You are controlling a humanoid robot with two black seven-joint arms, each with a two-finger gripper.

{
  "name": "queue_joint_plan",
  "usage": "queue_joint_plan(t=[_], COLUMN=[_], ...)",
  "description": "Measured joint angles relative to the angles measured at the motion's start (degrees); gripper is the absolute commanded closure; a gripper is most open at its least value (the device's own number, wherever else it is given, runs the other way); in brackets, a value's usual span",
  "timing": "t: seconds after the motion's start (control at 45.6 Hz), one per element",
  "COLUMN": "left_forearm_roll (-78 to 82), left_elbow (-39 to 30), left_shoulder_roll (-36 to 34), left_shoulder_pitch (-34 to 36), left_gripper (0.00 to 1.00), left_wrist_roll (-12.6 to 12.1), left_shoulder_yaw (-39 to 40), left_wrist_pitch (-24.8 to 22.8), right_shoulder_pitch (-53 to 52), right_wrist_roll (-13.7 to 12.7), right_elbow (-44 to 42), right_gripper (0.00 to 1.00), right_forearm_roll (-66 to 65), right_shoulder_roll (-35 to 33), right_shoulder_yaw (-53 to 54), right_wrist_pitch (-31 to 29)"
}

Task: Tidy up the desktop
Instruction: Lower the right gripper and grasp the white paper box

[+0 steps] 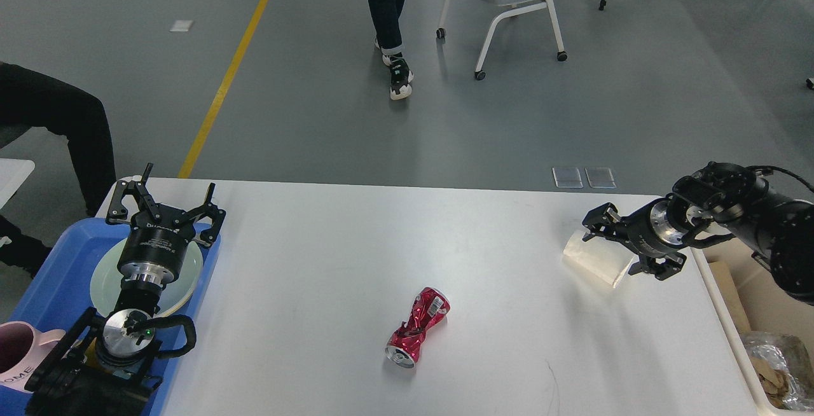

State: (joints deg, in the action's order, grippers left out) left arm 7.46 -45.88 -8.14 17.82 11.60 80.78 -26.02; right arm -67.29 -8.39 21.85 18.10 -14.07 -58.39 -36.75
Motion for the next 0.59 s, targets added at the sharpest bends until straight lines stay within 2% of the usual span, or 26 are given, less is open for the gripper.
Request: queue_joint_plan(t=[0.482, 0.592], left_forearm_roll=[0.0, 0.0], left_elbow=[0.0, 0.0], left_shoulder_roll=[0.0, 0.0], left_shoulder_pitch=[0.0, 0.0], left_gripper=[0.04, 0.04], left_wrist_roll=[0.0, 0.0], left_shoulder_yaw=[0.0, 0.0], left_wrist_pitch=[0.0, 0.0], right_shoulder_pitch=[3.6, 5.9], right_wrist_roll=[-1.5, -1.5], right_elbow=[-1.5, -3.4], right_gripper=[0.00, 0.00], right_forearm_roll=[-0.4, 0.0], right_shoulder_roll=[1.0, 1.1], right_shoulder_yaw=[0.5, 3.5], right_wrist_pitch=[6.8, 9.3])
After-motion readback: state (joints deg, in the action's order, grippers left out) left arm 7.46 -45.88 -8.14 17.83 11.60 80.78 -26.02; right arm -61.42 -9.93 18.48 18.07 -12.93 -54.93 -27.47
